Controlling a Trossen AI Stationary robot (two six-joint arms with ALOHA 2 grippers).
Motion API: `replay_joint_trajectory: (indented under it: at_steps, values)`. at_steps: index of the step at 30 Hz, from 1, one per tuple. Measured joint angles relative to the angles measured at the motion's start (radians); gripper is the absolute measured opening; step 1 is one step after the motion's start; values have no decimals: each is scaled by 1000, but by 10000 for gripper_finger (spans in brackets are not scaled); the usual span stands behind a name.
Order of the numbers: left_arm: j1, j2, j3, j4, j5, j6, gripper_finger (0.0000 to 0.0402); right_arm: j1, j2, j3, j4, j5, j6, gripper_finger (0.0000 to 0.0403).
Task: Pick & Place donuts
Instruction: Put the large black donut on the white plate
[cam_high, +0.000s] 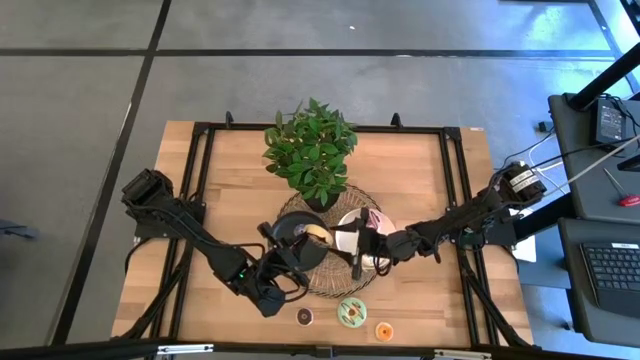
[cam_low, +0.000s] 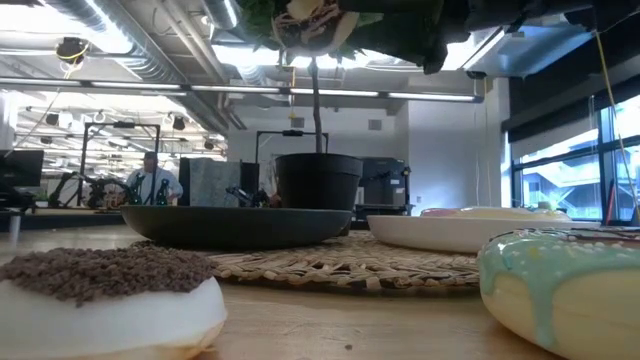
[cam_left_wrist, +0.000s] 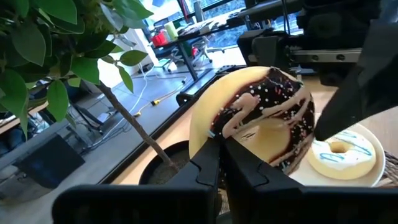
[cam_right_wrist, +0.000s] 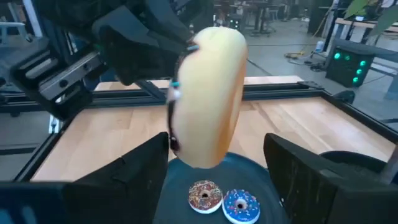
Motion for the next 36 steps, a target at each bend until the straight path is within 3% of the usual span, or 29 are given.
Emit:
replay_joint_trajectory:
  at_steps: [8, 20, 25, 36]
  values:
    - [7, 0, 0, 1, 16, -7, 9, 1, 0, 0, 5, -13, 20, 249]
    - [12, 0, 0, 1, 24, -7, 18, 1, 0, 0, 5, -15, -7, 109]
    - [12, 0, 0, 0, 26, -2, 28, 1, 0, 0, 4, -14, -31, 69]
    - [9, 0, 0, 0, 26, -32, 69, 1, -6, 0, -7, -12, -31, 53]
